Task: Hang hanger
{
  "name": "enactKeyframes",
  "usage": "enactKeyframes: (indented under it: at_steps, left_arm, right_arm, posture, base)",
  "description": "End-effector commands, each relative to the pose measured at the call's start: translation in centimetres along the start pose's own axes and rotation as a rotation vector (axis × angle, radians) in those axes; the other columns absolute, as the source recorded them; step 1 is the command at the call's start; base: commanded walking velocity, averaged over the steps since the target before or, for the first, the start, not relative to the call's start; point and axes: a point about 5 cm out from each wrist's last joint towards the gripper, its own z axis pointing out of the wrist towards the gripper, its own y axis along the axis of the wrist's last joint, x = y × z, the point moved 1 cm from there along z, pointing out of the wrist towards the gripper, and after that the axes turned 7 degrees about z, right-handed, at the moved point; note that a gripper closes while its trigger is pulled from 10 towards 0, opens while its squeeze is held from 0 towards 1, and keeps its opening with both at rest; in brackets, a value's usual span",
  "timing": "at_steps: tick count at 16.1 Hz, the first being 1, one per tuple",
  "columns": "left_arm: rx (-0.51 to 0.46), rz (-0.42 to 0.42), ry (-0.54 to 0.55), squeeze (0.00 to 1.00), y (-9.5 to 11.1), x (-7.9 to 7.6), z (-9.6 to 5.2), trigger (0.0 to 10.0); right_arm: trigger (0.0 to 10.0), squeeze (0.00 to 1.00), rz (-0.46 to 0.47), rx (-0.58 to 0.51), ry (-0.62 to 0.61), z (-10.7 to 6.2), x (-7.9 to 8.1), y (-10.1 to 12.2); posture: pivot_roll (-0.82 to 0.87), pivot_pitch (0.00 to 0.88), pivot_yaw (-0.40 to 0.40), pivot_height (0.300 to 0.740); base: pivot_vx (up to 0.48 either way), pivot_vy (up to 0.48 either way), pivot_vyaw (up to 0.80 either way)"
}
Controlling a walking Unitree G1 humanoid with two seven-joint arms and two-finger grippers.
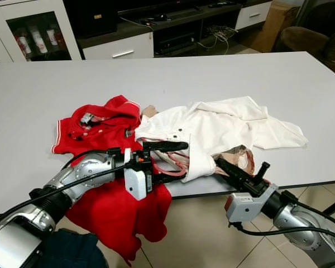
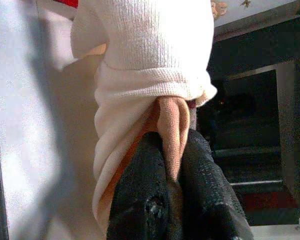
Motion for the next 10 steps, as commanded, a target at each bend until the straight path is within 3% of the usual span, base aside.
enactKeyframes:
  at_steps: [1, 10]
  left_arm:
    - [-0.015, 0.012, -0.025, 0.00, 0.04, 0.21, -0.03, 0.0]
    - [-0.042, 0.035, -0.009, 0.00, 0.35, 0.50, -0.02, 0.0]
  right_arm:
    - [10.0, 0.00, -0.006, -0.016, -0.010, 0.30, -0.26, 0.11]
    - [10.0, 0.00, -0.009, -0.011, -0.015, 0.30, -0.25, 0.04]
  posture:
    - [0.00, 0.073, 0.059, 0.740]
    - [0.00, 0.076, 0.058, 0.740]
  base:
    - [0.000, 0.000, 0.00]
    - [0.000, 0.000, 0.00]
